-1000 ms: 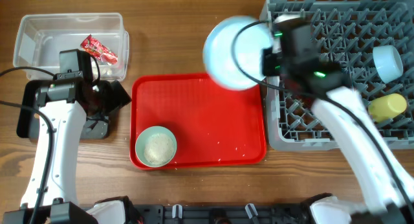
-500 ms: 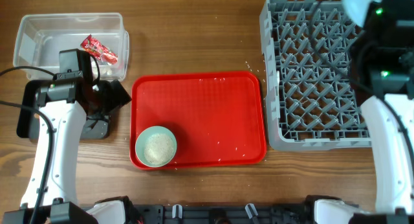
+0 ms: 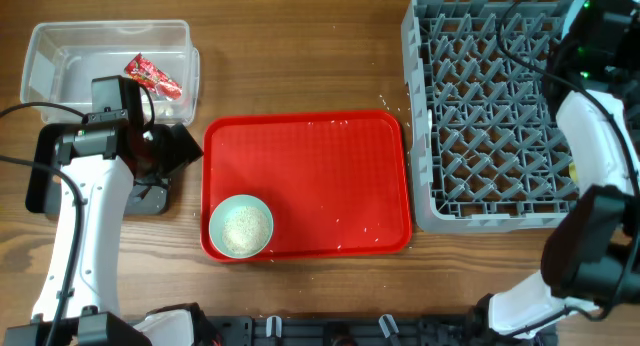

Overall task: Sort waste into correct bins and load items into the dishwasher rack
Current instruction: 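Lift the blue plate with the right gripper toward the dish rack, then set the blue plate upright in the dish rack, withdraw right gripper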

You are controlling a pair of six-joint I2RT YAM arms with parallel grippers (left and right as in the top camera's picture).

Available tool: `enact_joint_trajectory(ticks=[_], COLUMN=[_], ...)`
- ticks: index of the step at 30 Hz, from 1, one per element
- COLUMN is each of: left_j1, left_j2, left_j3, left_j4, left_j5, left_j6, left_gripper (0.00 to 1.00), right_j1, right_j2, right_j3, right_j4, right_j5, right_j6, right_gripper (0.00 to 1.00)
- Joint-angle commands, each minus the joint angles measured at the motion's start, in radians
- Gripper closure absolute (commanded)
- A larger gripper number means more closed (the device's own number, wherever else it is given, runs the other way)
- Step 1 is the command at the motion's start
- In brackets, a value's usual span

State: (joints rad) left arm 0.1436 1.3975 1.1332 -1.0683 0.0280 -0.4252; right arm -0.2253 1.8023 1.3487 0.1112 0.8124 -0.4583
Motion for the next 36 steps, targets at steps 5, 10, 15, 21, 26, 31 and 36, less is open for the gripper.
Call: enact_joint_trajectory(ticks=[5,10,15,21,26,31,36], left_j1=[0.005,0.005,0.005,0.005,0.005,0.005,0.005], left_j2=[-0.005,-0.005,-0.004,-0.005,-0.005,-0.005,-0.004], left_j3=[-0.007,-0.007,-0.007,-0.007,-0.007,-0.007,-0.007], left_j4=[0.003,0.003,0.008,0.01,0.01,0.008,-0.001], left_j5=[0.008,0.008,0.008,0.008,0.008,0.008,0.008], left_j6=[-0.013,-0.013,-0.013,-0.013,-0.013,-0.013,-0.013], left_gripper=[0.02,0.02,0.02,0.02,0.01,0.0,0.0], right_j1=[0.006,0.058,0.158,0.23,0.271,0.33,0.425], right_j2=[0.078,0.078,0.078,0.068,0.018,-0.11,-0.24], right_j3=[0.005,0.005,0.005,0.005,0.005,0.005,0.005], right_j4=[0.0,-0.074,-0.19,-0.293,-0.396,-0.573,-0.786], right_j5=[-0.01,-0.032,-0.031,-0.028,-0.126,-0.414,-0.975], right_j6=[0.017,0.014,0.022,0.101,0.129,0.15,0.188], right_gripper=[0.96,0.96,0.5,0.11,0.04,0.0,0.01])
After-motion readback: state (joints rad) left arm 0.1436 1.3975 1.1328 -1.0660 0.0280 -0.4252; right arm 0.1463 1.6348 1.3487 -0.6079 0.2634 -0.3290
